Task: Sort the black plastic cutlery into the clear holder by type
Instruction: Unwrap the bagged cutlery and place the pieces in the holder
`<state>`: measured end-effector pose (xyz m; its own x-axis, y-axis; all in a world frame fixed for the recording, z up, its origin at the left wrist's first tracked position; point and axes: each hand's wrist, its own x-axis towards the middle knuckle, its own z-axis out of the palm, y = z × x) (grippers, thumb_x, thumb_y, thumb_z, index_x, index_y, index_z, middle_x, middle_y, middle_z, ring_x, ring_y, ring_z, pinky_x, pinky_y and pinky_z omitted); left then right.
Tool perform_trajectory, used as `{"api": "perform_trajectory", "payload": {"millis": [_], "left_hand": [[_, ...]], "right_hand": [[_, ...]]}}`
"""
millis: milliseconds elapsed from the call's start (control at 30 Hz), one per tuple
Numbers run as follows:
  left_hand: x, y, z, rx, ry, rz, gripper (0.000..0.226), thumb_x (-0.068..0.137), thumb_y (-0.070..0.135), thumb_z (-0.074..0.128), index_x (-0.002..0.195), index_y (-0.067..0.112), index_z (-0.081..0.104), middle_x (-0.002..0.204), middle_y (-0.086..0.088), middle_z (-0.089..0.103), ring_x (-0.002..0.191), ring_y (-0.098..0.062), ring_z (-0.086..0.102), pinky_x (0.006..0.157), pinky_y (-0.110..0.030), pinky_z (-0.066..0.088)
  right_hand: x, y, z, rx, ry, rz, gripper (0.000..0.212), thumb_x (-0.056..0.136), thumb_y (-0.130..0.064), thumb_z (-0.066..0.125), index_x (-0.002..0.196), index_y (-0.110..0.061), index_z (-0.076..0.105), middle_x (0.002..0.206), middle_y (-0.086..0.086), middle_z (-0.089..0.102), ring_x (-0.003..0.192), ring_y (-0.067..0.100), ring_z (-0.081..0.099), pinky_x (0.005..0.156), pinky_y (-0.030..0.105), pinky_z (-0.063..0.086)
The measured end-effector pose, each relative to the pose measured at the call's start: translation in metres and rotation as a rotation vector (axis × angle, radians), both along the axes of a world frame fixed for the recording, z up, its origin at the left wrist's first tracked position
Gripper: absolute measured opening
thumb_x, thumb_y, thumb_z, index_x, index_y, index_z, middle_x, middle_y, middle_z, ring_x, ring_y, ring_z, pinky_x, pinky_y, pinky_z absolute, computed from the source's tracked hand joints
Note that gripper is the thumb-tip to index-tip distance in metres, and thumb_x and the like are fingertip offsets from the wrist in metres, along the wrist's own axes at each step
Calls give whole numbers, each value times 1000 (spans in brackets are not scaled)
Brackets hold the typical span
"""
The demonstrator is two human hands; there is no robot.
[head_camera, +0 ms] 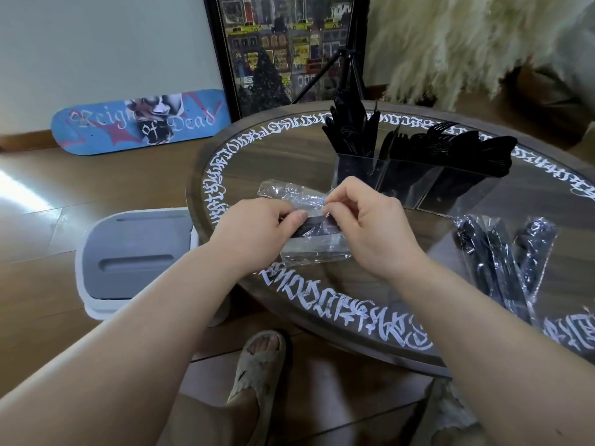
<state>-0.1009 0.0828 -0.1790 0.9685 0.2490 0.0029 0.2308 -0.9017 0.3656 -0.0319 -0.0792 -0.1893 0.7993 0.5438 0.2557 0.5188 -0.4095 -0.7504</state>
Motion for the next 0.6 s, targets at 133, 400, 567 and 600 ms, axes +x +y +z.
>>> {"api": "perform_trajectory", "payload": {"millis": [133, 400, 567, 600], "left_hand": [[-1, 2, 0, 1, -46, 18, 42, 98, 48, 38, 66, 25, 52, 62, 3, 55, 62, -10, 51, 52, -29, 38], [1, -4, -3, 102, -42, 44, 37, 95, 54, 39, 80, 25, 58, 74, 7, 57, 72, -15, 54, 56, -29, 38], [2, -4, -2, 97, -52, 94, 39, 95, 54, 41, 82, 22, 59, 74, 5, 59, 72, -16, 56, 58, -32, 44], [2, -4, -1, 91, -59, 87, 40, 95, 53, 41, 83, 21, 60, 75, 5, 59, 73, -16, 56, 60, -33, 45]], "right_hand": [[2, -1, 5, -50, 102, -6, 12, 94, -18, 52, 84, -23, 57, 79, -7, 60, 71, 11, 57, 72, 33, 48], [5, -4, 5, -213, 91, -104, 31, 87, -38, 61, 71, -13, 56, 74, -3, 59, 73, 10, 53, 69, 30, 44], [9, -5, 7, -235, 154, -183, 19, 83, -27, 63, 71, -14, 55, 71, -4, 64, 77, 15, 59, 70, 31, 48], [9, -6, 7, -214, 182, -193, 19, 82, -29, 64, 73, -14, 56, 72, -2, 65, 78, 15, 60, 70, 31, 48]]}}
